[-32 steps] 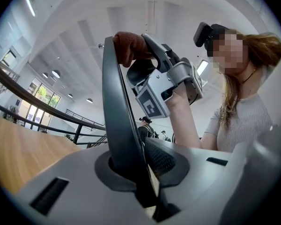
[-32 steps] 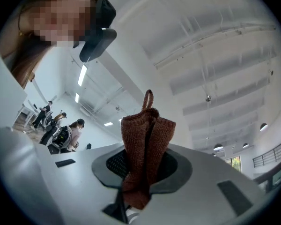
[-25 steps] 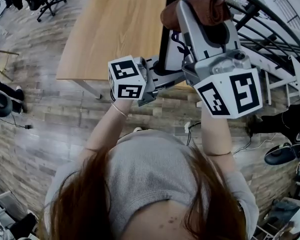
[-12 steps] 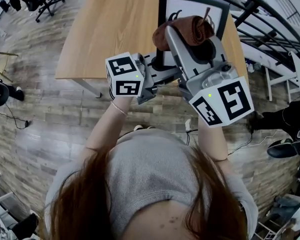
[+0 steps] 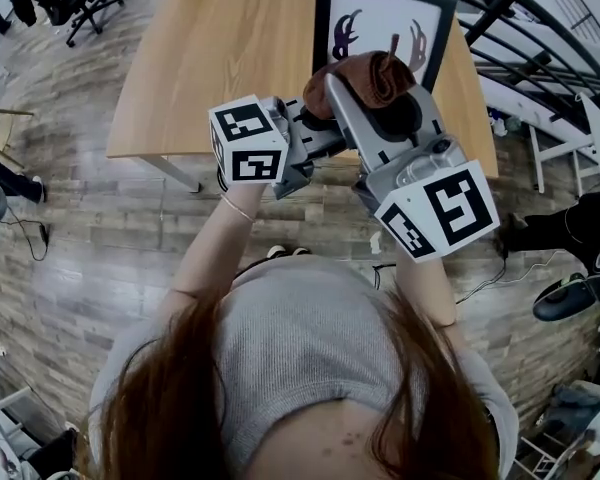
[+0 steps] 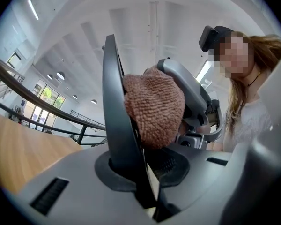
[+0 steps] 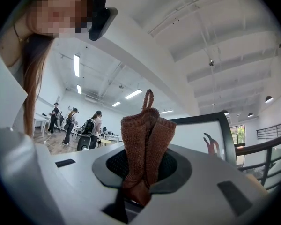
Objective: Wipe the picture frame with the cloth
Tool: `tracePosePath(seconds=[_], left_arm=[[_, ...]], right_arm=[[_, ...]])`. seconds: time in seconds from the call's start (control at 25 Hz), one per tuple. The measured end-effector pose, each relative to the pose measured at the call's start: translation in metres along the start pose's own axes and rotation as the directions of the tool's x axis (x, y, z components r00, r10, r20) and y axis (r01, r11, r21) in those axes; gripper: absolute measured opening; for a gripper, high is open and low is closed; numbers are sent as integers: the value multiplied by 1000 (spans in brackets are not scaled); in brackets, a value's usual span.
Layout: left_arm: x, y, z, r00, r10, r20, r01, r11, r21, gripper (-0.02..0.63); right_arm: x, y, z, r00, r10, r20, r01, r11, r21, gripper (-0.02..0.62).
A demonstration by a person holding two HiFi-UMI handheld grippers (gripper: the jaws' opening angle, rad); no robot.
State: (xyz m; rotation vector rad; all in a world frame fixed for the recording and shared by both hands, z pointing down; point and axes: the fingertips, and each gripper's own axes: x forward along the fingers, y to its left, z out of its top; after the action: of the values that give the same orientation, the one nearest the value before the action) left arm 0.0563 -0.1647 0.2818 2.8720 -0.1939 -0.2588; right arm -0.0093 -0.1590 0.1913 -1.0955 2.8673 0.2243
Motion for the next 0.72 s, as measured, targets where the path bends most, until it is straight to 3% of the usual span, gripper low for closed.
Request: tracePosePath(seconds=[0.24,0.72], left_arm=[[-5,4,4,999,37,28,-36,999,-7,67],[-1,7,2,997,59,48,-58,998,-27,67]], right_arm=[[-20,10,-9,1000,29,0,-29,995,93,97],[-48,18,-6,999,40,14,-41,994,105,97]])
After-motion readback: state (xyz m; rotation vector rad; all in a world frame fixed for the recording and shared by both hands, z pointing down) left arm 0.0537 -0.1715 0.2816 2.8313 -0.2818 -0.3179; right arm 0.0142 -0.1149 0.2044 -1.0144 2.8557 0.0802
